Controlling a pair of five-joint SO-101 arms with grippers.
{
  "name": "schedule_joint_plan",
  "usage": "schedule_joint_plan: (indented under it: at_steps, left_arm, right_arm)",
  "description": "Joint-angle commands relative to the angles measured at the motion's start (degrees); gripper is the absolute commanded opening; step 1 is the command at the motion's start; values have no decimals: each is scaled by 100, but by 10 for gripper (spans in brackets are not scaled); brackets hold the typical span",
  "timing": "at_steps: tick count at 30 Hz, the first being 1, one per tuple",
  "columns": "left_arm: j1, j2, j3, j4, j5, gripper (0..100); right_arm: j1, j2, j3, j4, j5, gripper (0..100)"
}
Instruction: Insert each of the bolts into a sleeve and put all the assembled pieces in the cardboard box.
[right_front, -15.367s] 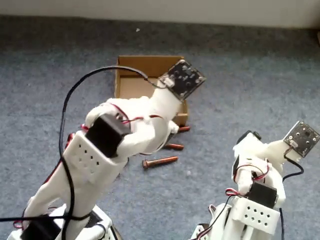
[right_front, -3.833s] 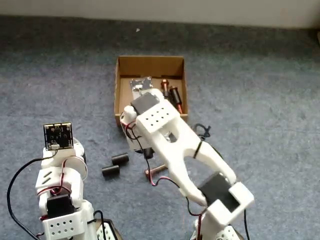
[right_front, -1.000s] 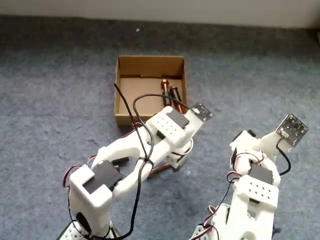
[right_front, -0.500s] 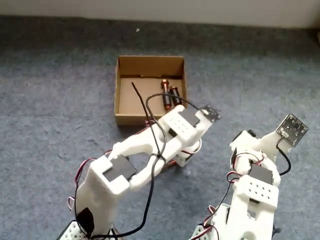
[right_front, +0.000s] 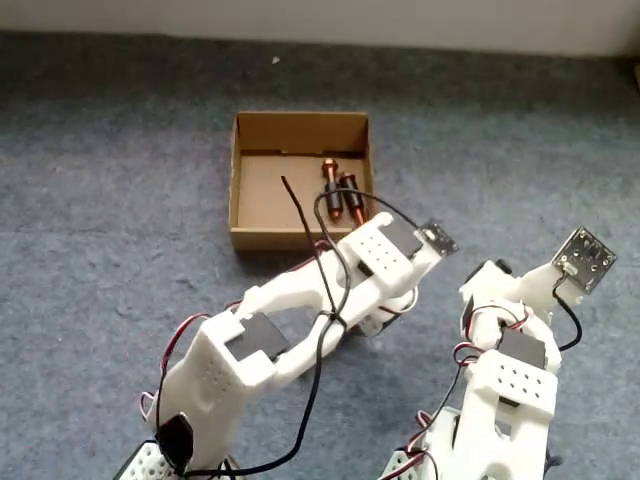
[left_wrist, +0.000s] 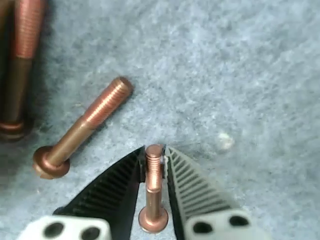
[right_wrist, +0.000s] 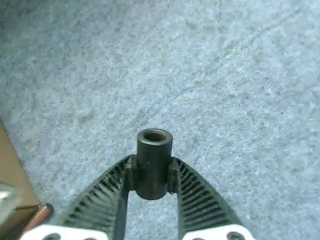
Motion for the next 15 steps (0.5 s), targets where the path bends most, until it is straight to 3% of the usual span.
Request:
schedule_joint_plan:
  at_steps: [1, 7, 15]
  left_arm:
    - [-66, -1332, -22, 211, 0, 5]
    - [-66, -2923, 655, -97, 0, 5]
    - [-462, -4848, 2633, -1697, 211, 5]
  right_arm:
    - [31, -163, -84, -127, -44, 4]
    - [31, -163, -66, -127, -44, 4]
    - [31, -163, -57, -127, -44, 4]
